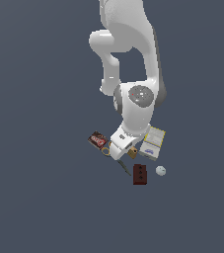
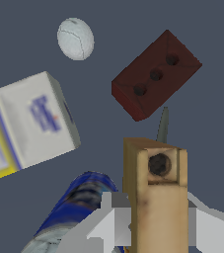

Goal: Pick up a designated object from a clutter of objects.

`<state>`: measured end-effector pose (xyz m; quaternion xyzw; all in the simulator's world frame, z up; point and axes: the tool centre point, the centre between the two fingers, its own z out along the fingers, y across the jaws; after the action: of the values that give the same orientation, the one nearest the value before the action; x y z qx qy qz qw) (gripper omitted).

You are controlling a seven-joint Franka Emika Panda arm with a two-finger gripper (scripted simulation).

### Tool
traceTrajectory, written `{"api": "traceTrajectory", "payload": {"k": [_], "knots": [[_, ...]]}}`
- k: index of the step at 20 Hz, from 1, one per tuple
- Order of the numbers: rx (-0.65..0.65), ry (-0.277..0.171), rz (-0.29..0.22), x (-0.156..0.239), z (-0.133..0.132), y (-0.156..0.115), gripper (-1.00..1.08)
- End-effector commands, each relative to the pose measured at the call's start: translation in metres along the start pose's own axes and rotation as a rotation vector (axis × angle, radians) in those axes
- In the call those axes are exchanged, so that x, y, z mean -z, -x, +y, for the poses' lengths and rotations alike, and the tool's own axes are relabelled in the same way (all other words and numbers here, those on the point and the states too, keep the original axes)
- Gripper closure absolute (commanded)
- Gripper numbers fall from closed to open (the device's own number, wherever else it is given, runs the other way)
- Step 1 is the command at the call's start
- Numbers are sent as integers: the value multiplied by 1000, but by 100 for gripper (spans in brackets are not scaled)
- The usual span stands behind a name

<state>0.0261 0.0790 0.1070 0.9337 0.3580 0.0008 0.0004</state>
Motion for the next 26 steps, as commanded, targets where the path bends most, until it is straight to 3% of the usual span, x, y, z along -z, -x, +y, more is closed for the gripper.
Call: {"api": "traceTrajectory", "payload": {"k": [1,26], "knots": [[0,1,1,22,3,5,108],[1,-2,1,288,45,68,108]]}}
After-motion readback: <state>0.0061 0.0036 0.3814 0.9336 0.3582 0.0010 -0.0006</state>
